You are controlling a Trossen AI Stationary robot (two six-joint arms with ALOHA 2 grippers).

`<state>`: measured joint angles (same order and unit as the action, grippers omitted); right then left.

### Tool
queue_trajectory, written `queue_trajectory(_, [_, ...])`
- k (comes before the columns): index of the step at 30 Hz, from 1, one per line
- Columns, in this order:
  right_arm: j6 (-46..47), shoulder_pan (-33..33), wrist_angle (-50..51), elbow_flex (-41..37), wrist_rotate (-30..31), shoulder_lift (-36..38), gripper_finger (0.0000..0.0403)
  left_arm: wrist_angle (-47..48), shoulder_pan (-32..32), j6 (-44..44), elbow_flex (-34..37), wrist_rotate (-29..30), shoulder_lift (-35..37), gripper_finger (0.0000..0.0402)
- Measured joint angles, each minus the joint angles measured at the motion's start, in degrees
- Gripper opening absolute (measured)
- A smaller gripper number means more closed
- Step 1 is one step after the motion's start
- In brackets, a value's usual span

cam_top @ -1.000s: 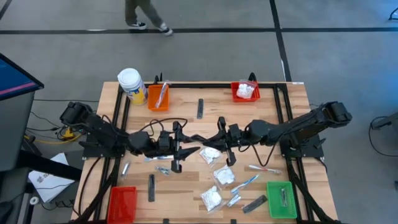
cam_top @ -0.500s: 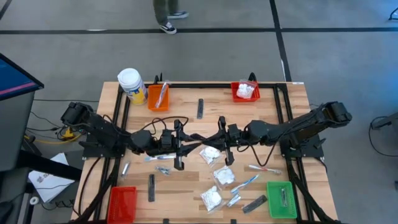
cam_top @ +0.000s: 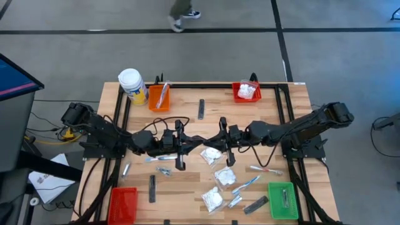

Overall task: Pick & Place Travel size toiletries
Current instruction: Put the comb into the bottom red bin

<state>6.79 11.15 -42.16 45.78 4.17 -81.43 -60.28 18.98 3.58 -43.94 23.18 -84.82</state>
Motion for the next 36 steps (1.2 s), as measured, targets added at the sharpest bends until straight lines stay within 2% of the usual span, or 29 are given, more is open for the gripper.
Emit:
queue_trajectory(4, [-0.3,-0.3,1.5,0.0,-0.1,0.1,0.0035,0.6,0.1,-0.2,0.0,0.1,0.0,0.0007])
queue_trajectory(9, [-1.3,-0.3,5.2,0.0,0.2,1.7,0.0084,1.6,0.7,-1.0,0.0,2.1,0.3,0.0005])
queue_trajectory(14, [-1.3,-0.4,13.2,0.0,0.4,6.9,0.0145,1.9,1.8,-0.8,0.0,4.4,1.2,0.0005])
queue_trajectory(20, [-1.3,-0.3,25.4,0.0,0.4,16.8,0.0208,4.2,2.6,-0.9,-0.1,6.2,2.5,0.0005])
queue_trajectory(28, [-1.4,-0.4,42.7,0.0,0.4,29.8,0.0233,19.1,1.5,-8.2,-0.1,11.2,7.4,0.0005])
queue_trajectory(36, [-1.3,-1.2,51.6,0.0,0.5,36.7,0.0228,46.0,0.5,-27.1,-3.0,13.0,13.1,0.0005])
